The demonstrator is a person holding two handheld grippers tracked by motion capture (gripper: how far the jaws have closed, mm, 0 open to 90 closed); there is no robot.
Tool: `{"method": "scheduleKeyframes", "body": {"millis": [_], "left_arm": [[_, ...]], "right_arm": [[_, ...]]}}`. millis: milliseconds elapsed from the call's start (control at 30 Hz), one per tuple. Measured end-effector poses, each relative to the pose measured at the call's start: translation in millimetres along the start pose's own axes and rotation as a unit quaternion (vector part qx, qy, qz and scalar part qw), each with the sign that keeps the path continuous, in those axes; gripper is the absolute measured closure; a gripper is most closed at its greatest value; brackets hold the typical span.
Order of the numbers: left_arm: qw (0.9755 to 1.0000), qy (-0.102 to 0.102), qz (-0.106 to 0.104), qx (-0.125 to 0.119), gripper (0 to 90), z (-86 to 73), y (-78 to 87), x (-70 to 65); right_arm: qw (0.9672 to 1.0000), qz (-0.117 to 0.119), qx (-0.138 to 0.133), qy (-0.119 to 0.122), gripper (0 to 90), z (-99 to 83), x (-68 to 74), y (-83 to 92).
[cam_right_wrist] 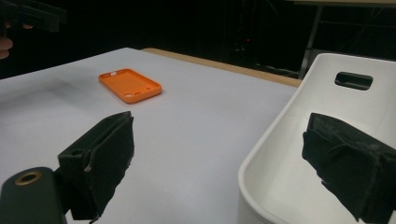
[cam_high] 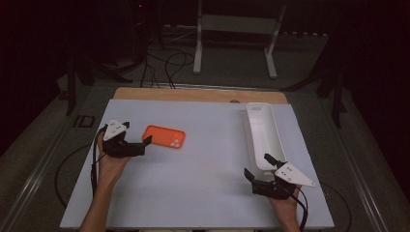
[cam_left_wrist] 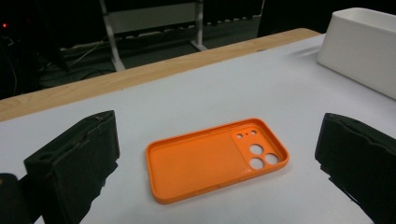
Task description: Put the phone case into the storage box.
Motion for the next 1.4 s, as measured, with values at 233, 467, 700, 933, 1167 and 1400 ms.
{"method": "scheduleKeyframes", "body": {"millis": [233,467,700,933,1167,1400], "left_arm": [[0.9999,-0.004,0.005,0.014,0.6,-5.3,-8.9,1.3],[0.9997,0.002,0.010,0.022,1.1,-8.8,-18.4,1.7],[0.9992,0.002,0.014,0.038,3.0,-12.5,-26.3,2.8],[0.9984,-0.006,0.020,0.053,10.5,-14.7,-31.6,1.4],[0.9972,-0.018,0.037,0.063,15.8,-17.3,-37.6,3.0],[0.9961,-0.021,0.049,0.071,24.3,-20.6,-42.9,4.8]], "right_arm": [[1.0000,0.000,-0.001,0.001,9.2,0.2,0.7,0.1],[1.0000,0.003,0.001,-0.002,9.2,0.0,1.8,-0.5],[1.0000,0.003,-0.002,-0.003,9.2,0.7,1.2,0.6],[1.0000,0.002,-0.002,-0.001,9.2,0.6,1.1,0.4],[1.0000,0.001,-0.002,-0.003,9.2,0.8,0.8,1.0],[1.0000,0.000,-0.002,-0.005,9.3,0.7,0.5,1.5]]}}
Point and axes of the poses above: each handheld gripper's, and its own axes: y roughly backward along the jaws, z roughly out of its top, x roughly to its left, the point moved 8 cm from there along -y, roughly forward along the jaws, and after that the axes turned 14 degrees about z, right-handed, at the moved point
